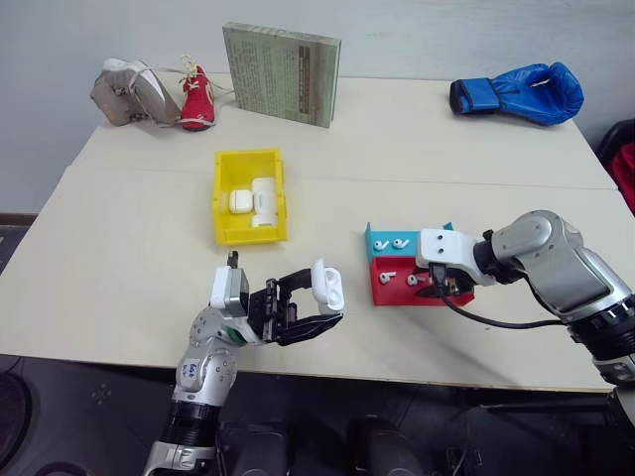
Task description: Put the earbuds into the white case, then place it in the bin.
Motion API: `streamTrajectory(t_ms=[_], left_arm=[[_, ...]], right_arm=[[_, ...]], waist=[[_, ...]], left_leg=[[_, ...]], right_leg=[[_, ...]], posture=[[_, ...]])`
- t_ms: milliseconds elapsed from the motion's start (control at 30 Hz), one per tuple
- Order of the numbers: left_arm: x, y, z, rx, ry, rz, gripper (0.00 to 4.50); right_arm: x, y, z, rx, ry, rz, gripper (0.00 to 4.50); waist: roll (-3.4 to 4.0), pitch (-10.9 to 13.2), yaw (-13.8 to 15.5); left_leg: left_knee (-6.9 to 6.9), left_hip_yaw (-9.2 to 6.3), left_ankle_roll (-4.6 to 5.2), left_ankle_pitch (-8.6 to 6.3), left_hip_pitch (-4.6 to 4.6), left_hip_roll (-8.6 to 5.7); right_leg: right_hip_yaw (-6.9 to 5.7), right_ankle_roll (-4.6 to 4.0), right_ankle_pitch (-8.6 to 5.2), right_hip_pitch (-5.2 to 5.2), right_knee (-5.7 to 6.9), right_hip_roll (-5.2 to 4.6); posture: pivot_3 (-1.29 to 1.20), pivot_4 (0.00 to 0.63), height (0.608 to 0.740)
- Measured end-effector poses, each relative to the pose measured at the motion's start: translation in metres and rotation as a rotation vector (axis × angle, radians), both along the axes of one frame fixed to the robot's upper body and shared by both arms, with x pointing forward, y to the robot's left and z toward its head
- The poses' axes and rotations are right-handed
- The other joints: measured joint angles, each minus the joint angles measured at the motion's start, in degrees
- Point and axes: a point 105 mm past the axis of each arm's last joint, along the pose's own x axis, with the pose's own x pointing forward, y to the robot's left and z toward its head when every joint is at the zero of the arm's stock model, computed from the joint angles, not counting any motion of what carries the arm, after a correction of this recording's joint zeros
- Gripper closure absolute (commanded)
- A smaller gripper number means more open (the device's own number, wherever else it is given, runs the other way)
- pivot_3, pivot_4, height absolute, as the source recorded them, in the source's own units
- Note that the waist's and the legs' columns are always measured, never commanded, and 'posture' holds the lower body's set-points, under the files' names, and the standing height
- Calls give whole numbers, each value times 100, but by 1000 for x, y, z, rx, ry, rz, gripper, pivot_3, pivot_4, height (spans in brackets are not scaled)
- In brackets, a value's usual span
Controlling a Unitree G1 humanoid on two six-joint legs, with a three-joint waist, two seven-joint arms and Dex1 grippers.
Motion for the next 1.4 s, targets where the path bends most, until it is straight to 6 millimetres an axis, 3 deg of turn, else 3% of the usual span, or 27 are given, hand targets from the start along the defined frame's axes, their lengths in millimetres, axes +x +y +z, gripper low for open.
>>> streamTrajectory(t_ms=[767, 867, 967, 1267, 1400], left_arm=[[2, 0, 2, -5, 7, 21, 1706], [2, 0, 2, -5, 6, 21, 1706], [2, 0, 2, -3, 5, 21, 1706], [2, 2, 1, 11, 2, 21, 1706], [0, 2, 4, 1, -4, -1, 1706]], right_arm=[[12, 3, 0, 2, -15, 24, 2364], [12, 4, 0, 3, -13, 27, 2965], [11, 6, -1, 5, -7, 37, 4000], [10, 6, -1, 16, -7, 32, 4077], [-4, 6, 3, 122, 32, 46, 4077]], waist=[[0, 0, -13], [0, 0, -13], [0, 0, -10], [0, 0, -5], [0, 0, 10]], left_leg=[[14, 0, 0, 0, 1, 0], [15, 0, -1, 0, 2, 0], [15, 0, 0, 0, 2, 0], [15, 0, -1, 0, 2, 0], [9, -1, -1, -1, -2, 0]], right_leg=[[1, 0, 0, 2, 13, -1], [1, 0, 0, 2, 13, -1], [1, 0, 0, 2, 13, -1], [1, 0, 0, 2, 13, -2], [0, 0, 0, -1, 10, -2]], posture=[[0, 150, 740], [0, 150, 740], [0, 150, 740], [0, 150, 740], [0, 150, 740]])
